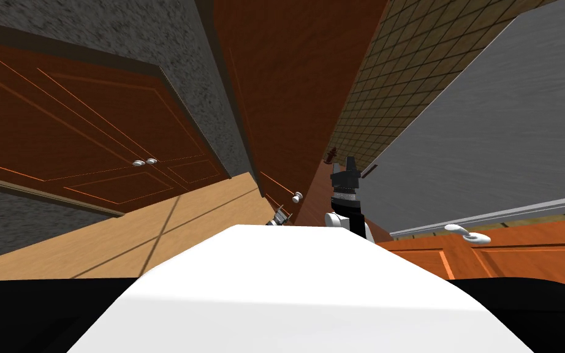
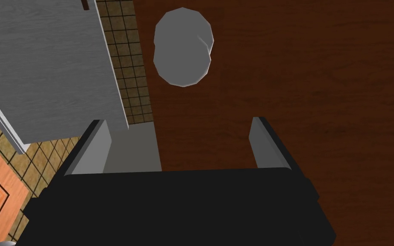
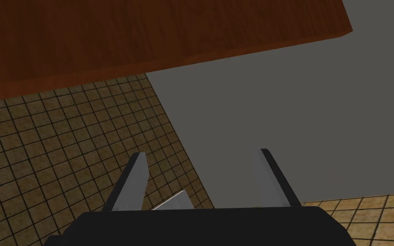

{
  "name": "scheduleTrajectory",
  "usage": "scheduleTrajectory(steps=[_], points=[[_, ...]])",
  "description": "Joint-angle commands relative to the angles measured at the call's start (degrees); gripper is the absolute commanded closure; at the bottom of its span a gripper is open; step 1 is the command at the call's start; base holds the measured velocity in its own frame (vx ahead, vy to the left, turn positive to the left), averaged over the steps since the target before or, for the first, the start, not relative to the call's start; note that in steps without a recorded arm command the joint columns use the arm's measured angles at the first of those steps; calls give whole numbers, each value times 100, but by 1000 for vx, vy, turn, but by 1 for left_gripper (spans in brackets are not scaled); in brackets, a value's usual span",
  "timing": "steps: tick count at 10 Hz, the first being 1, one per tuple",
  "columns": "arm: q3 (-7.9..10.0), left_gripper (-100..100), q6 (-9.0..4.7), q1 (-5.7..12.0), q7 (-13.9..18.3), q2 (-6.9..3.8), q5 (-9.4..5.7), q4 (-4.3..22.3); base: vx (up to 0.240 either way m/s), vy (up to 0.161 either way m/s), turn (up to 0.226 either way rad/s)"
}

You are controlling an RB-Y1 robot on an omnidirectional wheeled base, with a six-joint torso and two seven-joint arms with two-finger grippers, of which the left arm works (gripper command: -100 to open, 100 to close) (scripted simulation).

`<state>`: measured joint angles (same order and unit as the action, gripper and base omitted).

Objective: Push the door open

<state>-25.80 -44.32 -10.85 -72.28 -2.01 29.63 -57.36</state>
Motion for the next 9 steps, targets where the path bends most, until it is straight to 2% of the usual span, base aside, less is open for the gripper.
scheduleTrajectory(steps=[1,3,5,6,7,9], points=[[8,-100,39,24,-2,-19,2,-3,133,-126,1],[27,-100,85,76,-5,13,2,13,158,-140,-18],[49,-100,136,133,-9,139,1,32,162,-144,-21],[44,-100,118,119,-2,94,0,23,64,-60,3],[44,100,118,119,-2,94,0,23,-6,5,3],[44,100,118,119,-2,94,0,23,-24,24,-4]])
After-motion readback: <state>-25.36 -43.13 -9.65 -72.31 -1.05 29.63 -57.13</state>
